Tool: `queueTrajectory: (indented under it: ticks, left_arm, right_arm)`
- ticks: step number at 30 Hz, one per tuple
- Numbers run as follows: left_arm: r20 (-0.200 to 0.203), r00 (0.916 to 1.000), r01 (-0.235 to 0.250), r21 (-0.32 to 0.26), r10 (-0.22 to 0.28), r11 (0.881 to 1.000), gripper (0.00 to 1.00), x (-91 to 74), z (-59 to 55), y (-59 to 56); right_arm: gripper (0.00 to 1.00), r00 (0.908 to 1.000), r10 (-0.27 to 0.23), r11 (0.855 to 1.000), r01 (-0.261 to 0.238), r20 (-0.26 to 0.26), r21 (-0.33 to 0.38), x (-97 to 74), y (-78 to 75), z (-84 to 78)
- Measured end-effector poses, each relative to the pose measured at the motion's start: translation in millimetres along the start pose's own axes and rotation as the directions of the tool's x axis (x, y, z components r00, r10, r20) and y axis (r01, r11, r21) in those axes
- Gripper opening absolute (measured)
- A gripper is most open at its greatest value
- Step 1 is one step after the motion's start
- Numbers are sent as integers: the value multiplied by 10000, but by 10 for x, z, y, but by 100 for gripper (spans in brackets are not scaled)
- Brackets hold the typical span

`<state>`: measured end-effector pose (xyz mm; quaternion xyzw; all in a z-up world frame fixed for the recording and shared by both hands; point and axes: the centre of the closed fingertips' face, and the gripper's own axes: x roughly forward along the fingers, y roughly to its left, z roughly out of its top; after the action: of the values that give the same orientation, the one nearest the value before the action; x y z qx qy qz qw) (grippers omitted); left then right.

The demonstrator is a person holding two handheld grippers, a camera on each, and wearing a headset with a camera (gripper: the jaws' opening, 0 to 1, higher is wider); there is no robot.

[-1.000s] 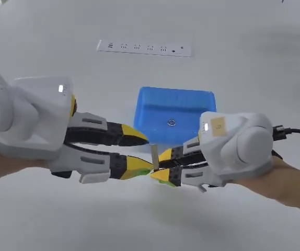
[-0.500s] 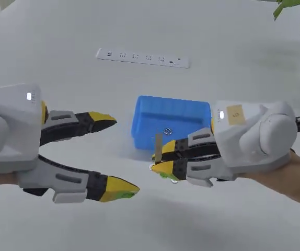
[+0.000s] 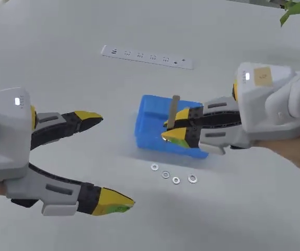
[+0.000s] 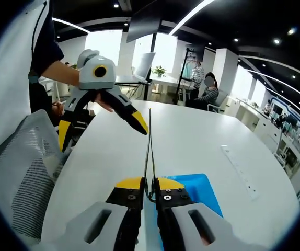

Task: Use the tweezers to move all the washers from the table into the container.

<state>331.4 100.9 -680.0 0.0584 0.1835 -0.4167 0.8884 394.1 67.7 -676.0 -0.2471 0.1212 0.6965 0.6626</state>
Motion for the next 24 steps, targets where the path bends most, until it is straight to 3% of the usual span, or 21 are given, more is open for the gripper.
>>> queueTrajectory:
  ticks: [4, 10, 14, 18, 24]
  left_arm:
    - [30, 9999, -128, -132, 128, 9998, 100, -22, -18, 29]
    - [-26, 9986, -521, -216, 520, 9984, 100, -163, -51, 109]
    - [-239, 9964, -818, -382, 809, 9959, 100, -250, -130, 175]
    - [-94, 9948, -1019, -789, 1015, 9917, 100, -307, -154, 187]
    - [-325, 9940, -1073, -969, 1046, 9895, 100, -301, -233, 176]
  right_arm:
    - [9, 9992, -391, 9992, 391, -105, -36, 44, -260, -72]
    - [9, 9954, -845, 9961, 855, -442, 205, 252, -572, -356]
    - [9, 9925, -962, 9952, 972, -758, 101, 388, -622, -556]
    - [9, 9910, -973, 9942, 1010, -924, 372, 478, -618, -734]
    - [9, 9924, -966, 9922, 1020, -757, 719, 501, -611, -790]
